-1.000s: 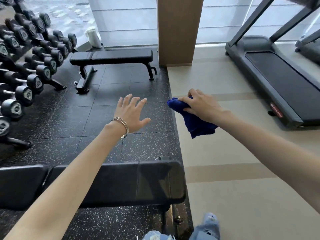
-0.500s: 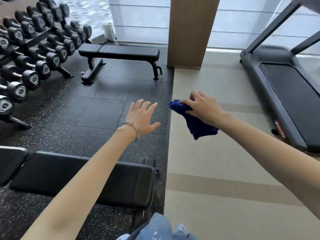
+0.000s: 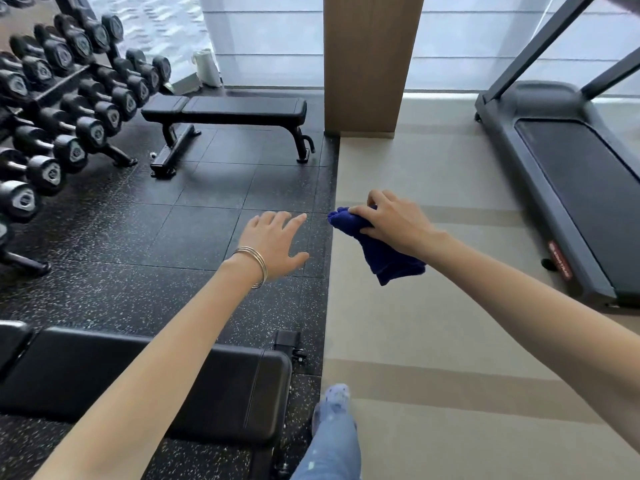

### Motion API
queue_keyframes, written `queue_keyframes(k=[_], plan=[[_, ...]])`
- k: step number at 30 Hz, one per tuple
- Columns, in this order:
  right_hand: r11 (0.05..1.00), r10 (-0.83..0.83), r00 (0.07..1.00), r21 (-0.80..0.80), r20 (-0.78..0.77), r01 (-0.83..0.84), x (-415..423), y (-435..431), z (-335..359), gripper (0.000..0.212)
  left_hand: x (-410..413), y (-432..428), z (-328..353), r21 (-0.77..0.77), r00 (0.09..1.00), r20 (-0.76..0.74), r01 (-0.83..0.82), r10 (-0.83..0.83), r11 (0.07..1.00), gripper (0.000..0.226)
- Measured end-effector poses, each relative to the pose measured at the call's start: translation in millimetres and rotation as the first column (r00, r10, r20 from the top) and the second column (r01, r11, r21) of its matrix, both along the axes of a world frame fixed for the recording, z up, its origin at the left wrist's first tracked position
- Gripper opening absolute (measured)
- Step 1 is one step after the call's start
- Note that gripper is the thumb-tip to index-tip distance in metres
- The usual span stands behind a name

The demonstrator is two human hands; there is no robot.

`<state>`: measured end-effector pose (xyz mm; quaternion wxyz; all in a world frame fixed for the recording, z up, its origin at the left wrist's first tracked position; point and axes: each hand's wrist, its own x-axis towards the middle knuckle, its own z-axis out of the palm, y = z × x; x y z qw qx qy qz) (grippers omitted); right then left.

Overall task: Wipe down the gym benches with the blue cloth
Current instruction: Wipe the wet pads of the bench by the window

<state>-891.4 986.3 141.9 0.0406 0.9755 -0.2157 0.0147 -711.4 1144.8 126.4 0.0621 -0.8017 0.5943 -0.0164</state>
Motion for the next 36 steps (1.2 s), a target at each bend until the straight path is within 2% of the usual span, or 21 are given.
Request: queue_keyframes(k=[7,19,26,36], plan=[[1.000,0.019,1.000,-0.015,-0.019,-0.020,40.5,-76.5,-2.4,0.039,41.0,-79.3,-5.9,0.022,0.999,0.044,-0.014,0.013,1.000,0.074],[0.997,0.073,0.997,-0.025,-0.001,-0.073,149.0,-213.5,19.8,0.039,139.5,-215.9,21.6,-0.026,0.997,0.033,-0.068,0.069,0.997,0.072],[0.994,0.111,0.994,0.003,0.007,-0.111,189.3,-287.1,10.7,0.039,178.7,-279.9,11.1,-0.008,0.993,0.013,-0.118,0.118,0.993,0.072],[0.985,0.173,0.985,-0.012,0.003,-0.173,247.5,-442.7,6.4,0.040,219.7,-415.9,11.1,0.001,0.985,0.006,-0.171,0.171,0.985,0.072]])
